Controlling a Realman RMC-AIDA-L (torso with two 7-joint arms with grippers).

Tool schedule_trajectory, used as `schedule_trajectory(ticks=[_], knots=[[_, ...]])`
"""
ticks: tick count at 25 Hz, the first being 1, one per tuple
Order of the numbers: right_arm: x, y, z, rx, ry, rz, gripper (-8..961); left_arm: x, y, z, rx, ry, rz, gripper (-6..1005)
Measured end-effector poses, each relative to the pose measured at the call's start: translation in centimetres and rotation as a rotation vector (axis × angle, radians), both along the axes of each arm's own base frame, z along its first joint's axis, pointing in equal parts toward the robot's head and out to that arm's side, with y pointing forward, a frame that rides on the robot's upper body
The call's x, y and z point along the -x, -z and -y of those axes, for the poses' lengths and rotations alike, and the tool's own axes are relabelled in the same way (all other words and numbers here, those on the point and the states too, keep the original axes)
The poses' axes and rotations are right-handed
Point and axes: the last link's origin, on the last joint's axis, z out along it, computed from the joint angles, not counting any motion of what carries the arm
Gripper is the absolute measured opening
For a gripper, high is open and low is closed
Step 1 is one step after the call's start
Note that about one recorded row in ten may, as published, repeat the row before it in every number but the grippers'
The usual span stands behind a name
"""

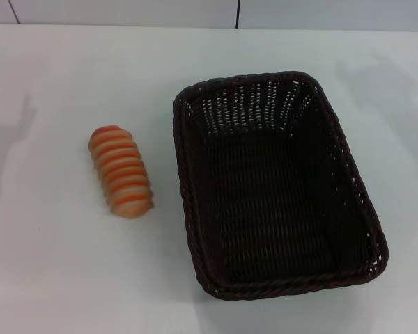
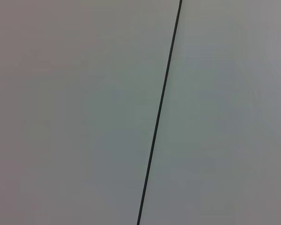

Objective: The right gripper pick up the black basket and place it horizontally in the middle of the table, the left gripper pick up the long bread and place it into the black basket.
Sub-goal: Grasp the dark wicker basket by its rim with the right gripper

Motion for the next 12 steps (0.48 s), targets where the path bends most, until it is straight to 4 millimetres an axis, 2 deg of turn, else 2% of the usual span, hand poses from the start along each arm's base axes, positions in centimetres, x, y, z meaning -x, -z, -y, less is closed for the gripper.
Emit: schedule_trajectory(ticks=[5,9,12], knots=[[1.6,0.7,0.8,0.101,0.081,0.013,728,0.2,-0.3,0.6,-0.014,0.012,0.027,846],[2.9,2.0,1.8,0.213,0.149,0.015,728,0.5,-0.6,0.9,-0.019,0.009,0.046,846],[3.0,2.4,2.3,0.249,0.176,-0.010,728,0.5,-0.7,0.9,-0.020,0.008,0.046,846]])
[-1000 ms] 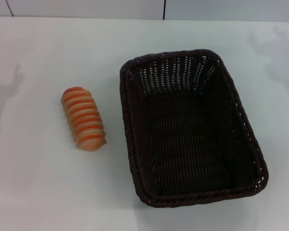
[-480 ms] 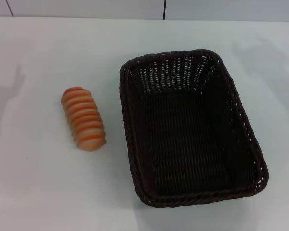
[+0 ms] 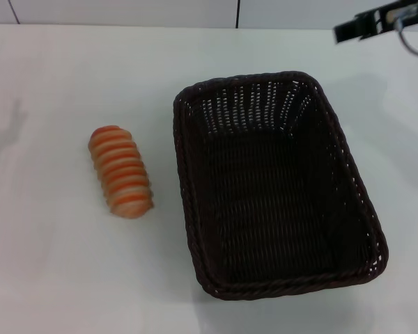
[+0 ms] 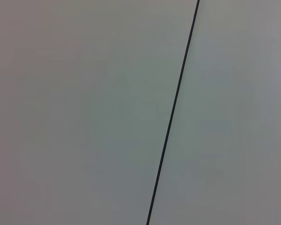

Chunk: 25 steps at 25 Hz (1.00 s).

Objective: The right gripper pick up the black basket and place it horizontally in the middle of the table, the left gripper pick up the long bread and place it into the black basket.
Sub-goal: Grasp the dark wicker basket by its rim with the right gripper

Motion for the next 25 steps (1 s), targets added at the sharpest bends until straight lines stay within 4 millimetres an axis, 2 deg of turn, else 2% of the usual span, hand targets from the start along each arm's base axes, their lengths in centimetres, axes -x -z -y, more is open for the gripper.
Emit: schedule_trajectory(ticks=[3,12,25], knots=[[0.0,0.7,0.8,0.047,0.064,-0.055,728,0.2,-0.1,0.1,-0.004,-0.007,-0.005,846],[-1.2,1.9,1.5,0.100,0.232,-0.066,729,0.9,-0.5,0.3,-0.020,-0.037,0.001,846],[-1.9,4.4,2.9,0.184,0.335,-0.080,728,1.3,-0.5,0.0,-0.007,-0.052,-0.005,845]])
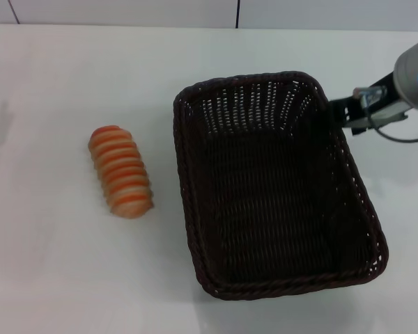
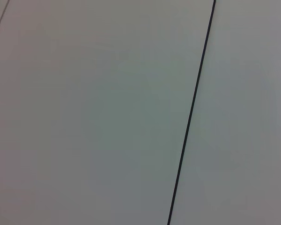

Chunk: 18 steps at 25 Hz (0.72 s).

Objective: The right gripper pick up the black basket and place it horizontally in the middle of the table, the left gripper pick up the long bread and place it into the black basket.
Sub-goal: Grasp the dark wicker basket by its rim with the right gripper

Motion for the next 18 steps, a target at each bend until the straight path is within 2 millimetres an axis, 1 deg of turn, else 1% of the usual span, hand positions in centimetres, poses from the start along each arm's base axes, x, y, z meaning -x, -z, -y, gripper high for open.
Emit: schedule_trajectory(ticks=[7,18], knots=[[-0.8,0.5,0.0,0.012,0.032,0.007,728,0.1,-0.2,0.0,-0.001,-0.002,-0.003,845],[-1.2,1.1,0.3,0.052,0.060,0.002,729,0.2,-0.4,-0.1,-0.011,-0.004,-0.002,845]])
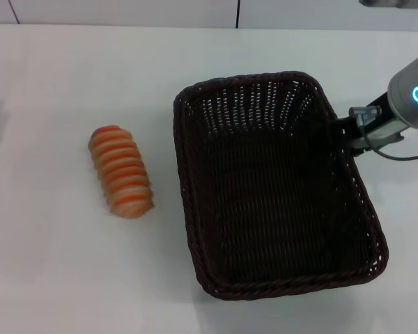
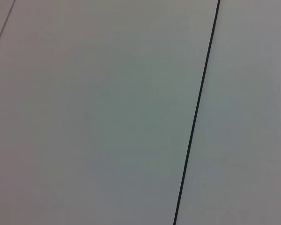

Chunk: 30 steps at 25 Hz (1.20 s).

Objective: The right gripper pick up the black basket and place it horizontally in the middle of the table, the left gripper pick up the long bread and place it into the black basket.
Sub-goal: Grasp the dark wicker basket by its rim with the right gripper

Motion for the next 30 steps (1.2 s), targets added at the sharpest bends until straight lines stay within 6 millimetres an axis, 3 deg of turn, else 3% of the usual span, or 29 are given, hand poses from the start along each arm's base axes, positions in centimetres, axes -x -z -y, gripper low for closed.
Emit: schedule_trajectory(ticks=[14,21,30], knots=[[-1.7,1.5,0.4,0.057,0.035,0.032,694,0.2,-0.2,0.0,-0.021,-0.014,0.007,845],[-1.2,2.1,0.5,0.061,0.000,0.038,661,0.2,-0.3,0.0,-0.024,-0.011,0.006,845],[-0.7,2.2,0.5,0.065,-0.017,0.036,445,0.2,-0.5,0.0,-0.025,-0.009,0.003,845]])
